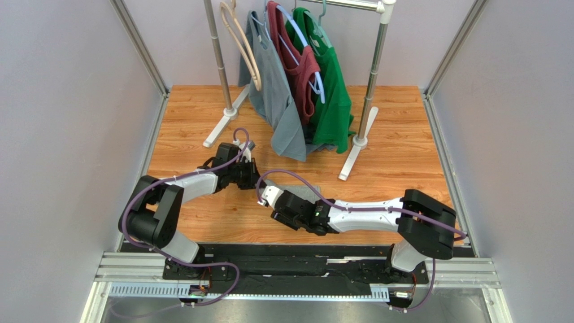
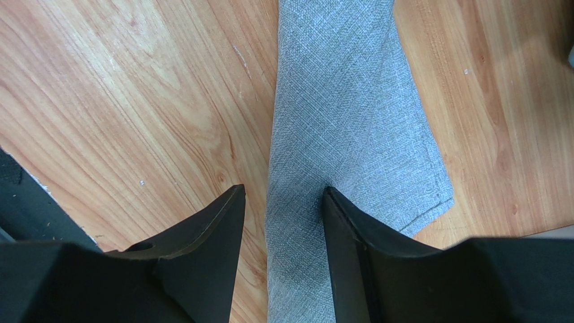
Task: Fold the napkin, place the utensils inside, and roll it up
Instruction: Roll the napkin at the center of the board.
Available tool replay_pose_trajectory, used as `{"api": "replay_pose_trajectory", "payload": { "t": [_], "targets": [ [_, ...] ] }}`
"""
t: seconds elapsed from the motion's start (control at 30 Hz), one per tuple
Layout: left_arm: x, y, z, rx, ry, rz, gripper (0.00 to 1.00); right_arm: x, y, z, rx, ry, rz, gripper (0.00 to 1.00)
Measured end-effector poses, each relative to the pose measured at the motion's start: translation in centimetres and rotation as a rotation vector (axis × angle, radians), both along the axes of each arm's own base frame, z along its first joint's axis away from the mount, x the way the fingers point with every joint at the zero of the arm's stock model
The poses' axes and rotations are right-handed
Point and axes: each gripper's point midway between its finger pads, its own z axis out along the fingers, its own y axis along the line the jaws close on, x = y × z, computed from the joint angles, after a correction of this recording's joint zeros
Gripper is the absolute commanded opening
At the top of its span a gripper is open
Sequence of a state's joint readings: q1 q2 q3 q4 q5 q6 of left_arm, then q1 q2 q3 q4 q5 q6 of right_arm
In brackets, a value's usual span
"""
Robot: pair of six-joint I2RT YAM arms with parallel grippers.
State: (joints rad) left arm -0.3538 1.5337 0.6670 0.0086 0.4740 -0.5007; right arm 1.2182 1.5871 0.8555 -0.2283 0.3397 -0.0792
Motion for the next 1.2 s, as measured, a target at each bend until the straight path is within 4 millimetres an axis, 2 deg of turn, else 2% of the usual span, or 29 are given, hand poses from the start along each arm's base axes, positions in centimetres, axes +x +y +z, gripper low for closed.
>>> {"api": "replay_pose_trajectory", "payload": {
  "t": [0.37,0.47,0.57,0.6,0.63,0.7,0.73,0.83,0.97,1.07,1.2],
  "targets": [
    [0.0,-0.1,0.0,-0.004,0.003,-0.006,0.0,1.3,-0.7,-2.0,-0.013,0.042,-0.113,0.49],
    [0.0,-0.1,0.0,-0.003,0.001,-0.009,0.0,1.5,-0.7,-2.1,0.002,0.055,-0.141,0.45],
    [0.0,-0.1,0.0,-0.004,-0.001,-0.013,0.01,1.9,-0.9,-2.2,0.02,0.075,-0.172,0.35],
    [0.0,-0.1,0.0,-0.004,-0.002,-0.013,0.04,2.1,-1.0,-2.2,0.029,0.087,-0.184,0.31],
    [0.0,-0.1,0.0,-0.004,-0.003,-0.013,0.14,2.2,-1.0,-2.3,0.038,0.101,-0.194,0.29],
    [0.1,-0.1,0.2,-0.005,-0.009,-0.015,0.27,2.4,-1.1,-2.4,0.053,0.124,-0.208,0.24],
    [0.1,-0.1,0.3,-0.005,-0.012,-0.014,0.41,2.5,-1.1,-2.4,0.061,0.136,-0.211,0.22],
    [0.2,0.2,1.1,0.006,-0.041,0.0,0.57,2.6,-1.1,-2.2,0.094,0.179,-0.218,0.18],
    [0.0,1.2,2.6,0.024,-0.105,0.046,0.58,2.7,-1.1,-2.1,0.147,0.245,-0.211,0.13],
    [-0.2,2.2,3.6,0.038,-0.161,0.083,0.58,2.7,-1.1,-2.0,0.189,0.308,-0.197,0.06],
    [-0.8,3.4,3.8,0.057,-0.207,0.128,0.58,2.7,-0.9,-1.8,0.256,0.395,-0.172,0.05]
  ]
}}
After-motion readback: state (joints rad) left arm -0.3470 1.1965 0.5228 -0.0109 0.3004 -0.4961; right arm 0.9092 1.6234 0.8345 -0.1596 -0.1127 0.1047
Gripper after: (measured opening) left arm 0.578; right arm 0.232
